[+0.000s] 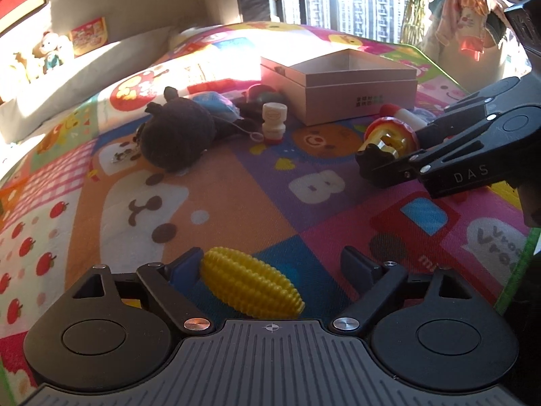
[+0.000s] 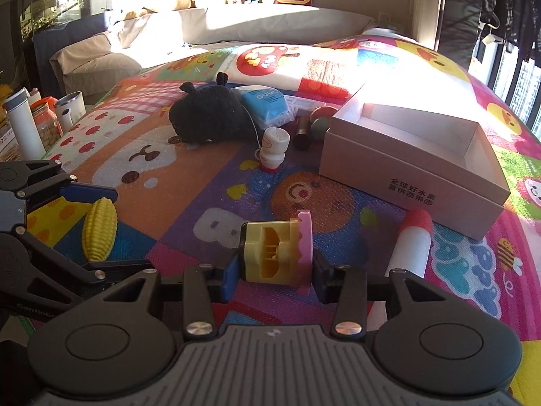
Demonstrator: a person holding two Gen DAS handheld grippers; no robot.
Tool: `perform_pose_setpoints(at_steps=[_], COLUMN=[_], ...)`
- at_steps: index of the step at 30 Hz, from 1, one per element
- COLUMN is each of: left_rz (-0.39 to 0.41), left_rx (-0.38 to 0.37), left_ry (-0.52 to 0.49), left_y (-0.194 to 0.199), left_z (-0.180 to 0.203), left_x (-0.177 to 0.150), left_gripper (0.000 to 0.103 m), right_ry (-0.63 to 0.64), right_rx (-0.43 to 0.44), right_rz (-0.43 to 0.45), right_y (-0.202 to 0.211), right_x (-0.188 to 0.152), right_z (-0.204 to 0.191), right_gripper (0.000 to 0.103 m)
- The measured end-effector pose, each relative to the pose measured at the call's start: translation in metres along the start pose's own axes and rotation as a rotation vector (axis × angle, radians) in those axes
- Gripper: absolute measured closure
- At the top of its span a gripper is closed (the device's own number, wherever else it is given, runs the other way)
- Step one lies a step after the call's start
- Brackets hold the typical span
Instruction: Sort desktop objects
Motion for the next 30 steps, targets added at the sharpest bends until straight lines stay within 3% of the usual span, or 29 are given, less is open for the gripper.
perform_pose_setpoints(at_steps=[11, 21, 23, 28, 30], left_rz=[-0.003, -0.001, 0.01, 0.032, 0.036], left_rx=[-0.086, -0.257, -0.235, 0.01, 0.015], left_ry=[0.022, 0.041, 0.022, -0.064, -0.067], left_y=[0.022, 0.04, 0.042, 0.035, 0.028], left_z=[-0.001, 0.014, 0.018, 0.011, 0.003], left_x=[-0.018, -0.013, -0.012, -0.011, -0.01], left_gripper=[0.011, 0.014, 0.015, 0.015, 0.014], right_ry=[0.018, 0.006, 0.0, 0.005, 0.009], right_rx=[-0.007, -0.013, -0.01, -0.015, -0.013], right_rz=[-0.006, -0.018, -0.024, -0.017, -0.013], right_y=[-0.001, -0.004, -0.005, -0.004, -0.004], right_x=[-0.005, -0.009, -0.01, -0.011, -0.01], right_z=[-0.004, 0.0, 0.0, 0.001, 0.0], right_gripper=[0.058, 0.056, 0.056, 0.055, 0.055])
Point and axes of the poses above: each gripper's, at about its wrist camera, not at the fingertips, and y roughly against the way its jaws point, z to its right, x to its top, the point moved 3 cm from there along -y, roughly the way its jaws point, and after that the axes turned 4 degrees about -y, right-handed, at the moved point
